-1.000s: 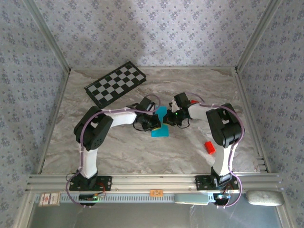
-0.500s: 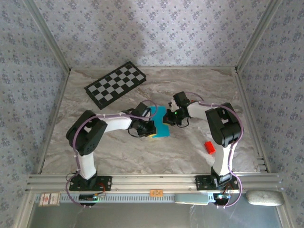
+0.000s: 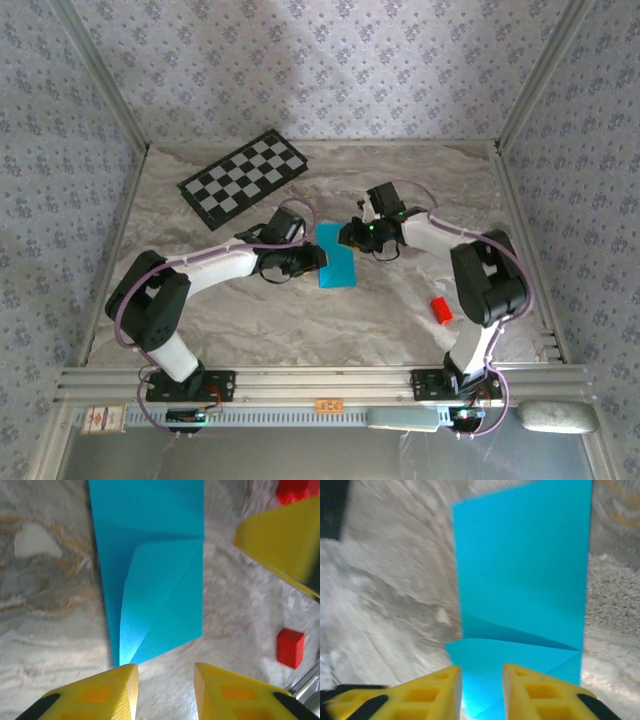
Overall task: Fold a paper plane with a square sheet of paper (pick it up from the middle)
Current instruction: Fold the triangle a second time at the center of the table, then pick up the paper from the center of the table.
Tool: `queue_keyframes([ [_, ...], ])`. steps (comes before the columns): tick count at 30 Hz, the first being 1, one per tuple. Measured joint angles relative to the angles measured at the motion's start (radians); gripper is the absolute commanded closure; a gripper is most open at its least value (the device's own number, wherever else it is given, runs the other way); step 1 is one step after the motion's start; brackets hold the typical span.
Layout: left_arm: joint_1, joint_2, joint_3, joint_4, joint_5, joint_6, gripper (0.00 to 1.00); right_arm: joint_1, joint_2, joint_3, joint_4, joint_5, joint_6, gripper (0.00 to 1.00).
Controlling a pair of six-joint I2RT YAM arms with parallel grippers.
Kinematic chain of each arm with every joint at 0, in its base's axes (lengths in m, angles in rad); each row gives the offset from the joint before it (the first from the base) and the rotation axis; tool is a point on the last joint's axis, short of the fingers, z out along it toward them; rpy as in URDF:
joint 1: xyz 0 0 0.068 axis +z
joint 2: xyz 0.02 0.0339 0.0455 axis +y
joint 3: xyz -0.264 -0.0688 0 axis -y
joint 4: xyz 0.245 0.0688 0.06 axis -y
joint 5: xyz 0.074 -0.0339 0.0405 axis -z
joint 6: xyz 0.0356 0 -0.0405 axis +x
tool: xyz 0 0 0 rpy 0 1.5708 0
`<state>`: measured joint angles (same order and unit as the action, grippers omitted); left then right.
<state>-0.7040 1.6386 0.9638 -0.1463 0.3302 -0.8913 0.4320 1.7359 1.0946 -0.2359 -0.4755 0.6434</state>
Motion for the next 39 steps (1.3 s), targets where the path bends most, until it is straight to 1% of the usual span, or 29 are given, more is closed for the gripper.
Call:
queue_keyframes([
  [3,0.001,0.022,0.008,0.067,-0.004,-0.028,0.65,-0.002,-0.076,-0.026,0.026,0.036,0.039,0.57],
  [9,0.002,0.146,0.087,0.158,-0.003,-0.074,0.77,-0.02,-0.094,-0.103,0.053,0.066,0.13,0.55],
  [14,0.005,0.208,0.103,0.166,-0.031,-0.088,0.84,-0.025,-0.093,-0.152,0.08,0.071,0.195,0.54],
  [19,0.018,0.239,0.103,0.159,-0.082,-0.094,0.89,-0.02,-0.075,-0.179,0.13,0.067,0.241,0.54],
  [27,0.025,0.247,0.077,0.16,-0.137,-0.146,0.9,0.023,-0.013,-0.182,0.164,0.064,0.291,0.55],
  [39,0.026,0.25,0.055,0.185,-0.14,-0.193,0.91,0.052,0.01,-0.181,0.166,0.061,0.311,0.6],
])
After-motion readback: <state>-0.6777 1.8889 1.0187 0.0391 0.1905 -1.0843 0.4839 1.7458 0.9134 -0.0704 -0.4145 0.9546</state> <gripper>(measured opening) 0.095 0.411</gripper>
